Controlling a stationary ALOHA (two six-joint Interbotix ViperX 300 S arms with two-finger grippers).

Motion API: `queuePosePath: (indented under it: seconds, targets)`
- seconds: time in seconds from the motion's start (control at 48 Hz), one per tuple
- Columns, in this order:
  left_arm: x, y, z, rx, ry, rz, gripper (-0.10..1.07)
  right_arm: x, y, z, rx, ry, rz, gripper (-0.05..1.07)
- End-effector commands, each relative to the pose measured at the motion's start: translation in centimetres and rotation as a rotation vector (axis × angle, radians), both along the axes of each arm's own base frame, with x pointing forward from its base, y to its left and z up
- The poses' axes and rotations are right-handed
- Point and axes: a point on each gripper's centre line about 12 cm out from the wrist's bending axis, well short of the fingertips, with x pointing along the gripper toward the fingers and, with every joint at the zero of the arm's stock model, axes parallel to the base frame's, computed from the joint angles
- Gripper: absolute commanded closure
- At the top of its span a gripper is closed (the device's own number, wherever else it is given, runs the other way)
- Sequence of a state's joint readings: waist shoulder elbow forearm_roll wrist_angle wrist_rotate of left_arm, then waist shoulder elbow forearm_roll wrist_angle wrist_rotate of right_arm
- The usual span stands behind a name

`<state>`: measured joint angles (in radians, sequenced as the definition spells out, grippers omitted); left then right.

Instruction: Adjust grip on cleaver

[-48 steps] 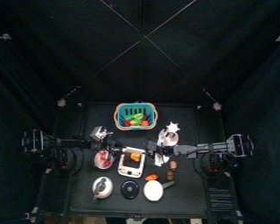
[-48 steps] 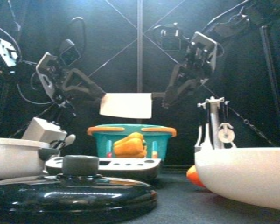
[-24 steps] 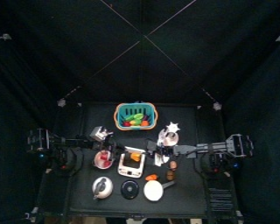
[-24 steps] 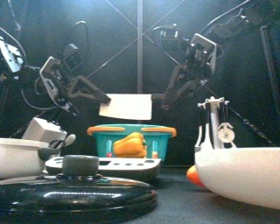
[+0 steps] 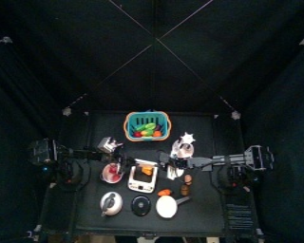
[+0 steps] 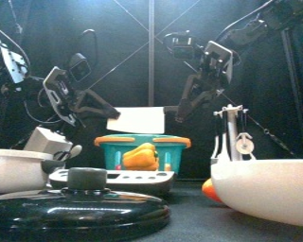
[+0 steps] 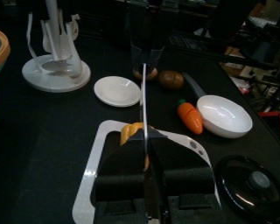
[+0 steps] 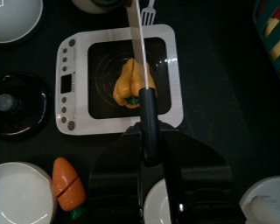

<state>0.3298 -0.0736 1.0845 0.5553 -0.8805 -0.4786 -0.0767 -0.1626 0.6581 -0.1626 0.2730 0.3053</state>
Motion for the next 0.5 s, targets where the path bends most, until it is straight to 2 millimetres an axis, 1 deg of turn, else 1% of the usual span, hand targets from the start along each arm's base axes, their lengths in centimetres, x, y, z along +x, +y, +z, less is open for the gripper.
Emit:
queuePosePath:
  seconds: [0.0, 0.312, 0.479]
  targets:
    - [0.36, 0.39, 0.61, 0.002, -0.026, 0.008, 0.65, 0.44, -0.15, 1.34, -0.008, -0.039, 0.001, 0.67]
    - [0.20, 0.25, 0.43, 0.010, -0.020, 0.001, 0.65, 0.33, -0.06, 1.15, -0.018, -0.031, 0.010, 0.67]
    - [-0.09, -0.02, -0.20, 0.009, 0.001, -0.010, 0.65, 0.39, 0.15, 0.95, -0.022, -0.030, 0.019, 0.67]
